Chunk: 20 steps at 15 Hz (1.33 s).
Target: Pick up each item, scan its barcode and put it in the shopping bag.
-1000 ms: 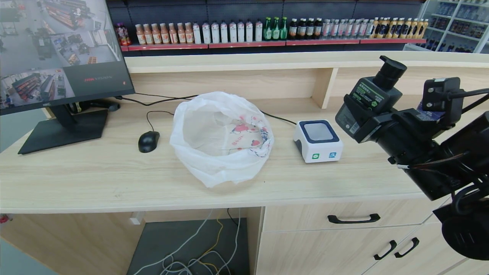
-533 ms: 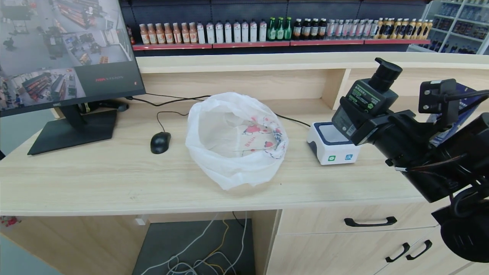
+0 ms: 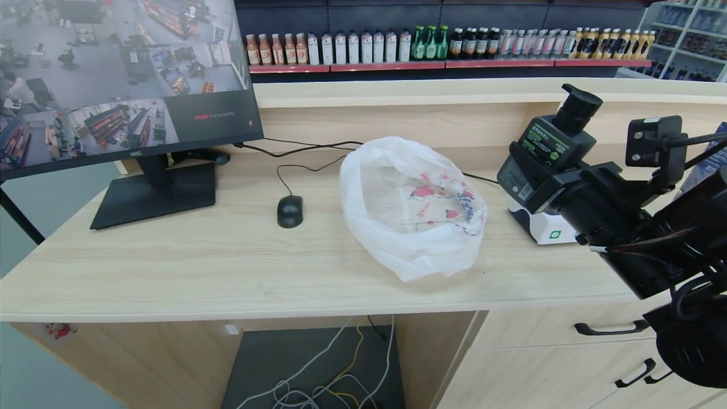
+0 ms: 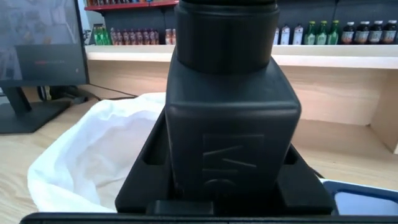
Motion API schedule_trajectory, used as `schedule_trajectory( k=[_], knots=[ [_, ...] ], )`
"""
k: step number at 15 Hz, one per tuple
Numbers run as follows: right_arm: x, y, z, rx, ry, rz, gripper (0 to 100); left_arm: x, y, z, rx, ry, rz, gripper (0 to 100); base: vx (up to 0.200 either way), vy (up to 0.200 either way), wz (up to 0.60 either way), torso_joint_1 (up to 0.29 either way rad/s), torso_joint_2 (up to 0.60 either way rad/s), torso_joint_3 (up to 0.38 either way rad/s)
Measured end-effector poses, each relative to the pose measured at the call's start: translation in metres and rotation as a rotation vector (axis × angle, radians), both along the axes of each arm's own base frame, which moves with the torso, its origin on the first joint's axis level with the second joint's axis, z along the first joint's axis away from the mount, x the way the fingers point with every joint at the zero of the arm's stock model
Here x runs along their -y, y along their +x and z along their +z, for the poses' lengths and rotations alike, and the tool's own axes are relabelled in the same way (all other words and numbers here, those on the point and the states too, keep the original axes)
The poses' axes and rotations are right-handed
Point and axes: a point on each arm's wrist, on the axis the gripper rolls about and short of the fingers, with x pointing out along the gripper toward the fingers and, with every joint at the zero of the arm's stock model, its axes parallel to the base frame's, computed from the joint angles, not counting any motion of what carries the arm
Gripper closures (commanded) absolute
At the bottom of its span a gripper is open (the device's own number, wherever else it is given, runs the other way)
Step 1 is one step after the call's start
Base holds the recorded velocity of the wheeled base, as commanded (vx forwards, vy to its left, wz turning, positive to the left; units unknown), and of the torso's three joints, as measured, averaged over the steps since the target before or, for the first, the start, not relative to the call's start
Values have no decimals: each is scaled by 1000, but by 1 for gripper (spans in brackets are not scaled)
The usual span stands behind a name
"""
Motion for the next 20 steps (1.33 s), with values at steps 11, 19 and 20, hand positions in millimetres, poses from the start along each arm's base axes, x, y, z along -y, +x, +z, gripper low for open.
schedule_trajectory(
  k=[11, 19, 20],
  knots=[
    [-22, -3, -1, 16, -41, 27, 100, 0, 0, 0, 0, 1, 1, 0, 0, 0, 0, 0, 0, 0],
    [-53, 20, -10, -34, -41, 17, 100, 0, 0, 0, 0, 1, 1, 0, 0, 0, 0, 0, 0, 0],
    [-57, 26, -8, -40, -40, 8, 100, 0, 0, 0, 0, 1, 0, 0, 0, 0, 0, 0, 0, 0]
  ],
)
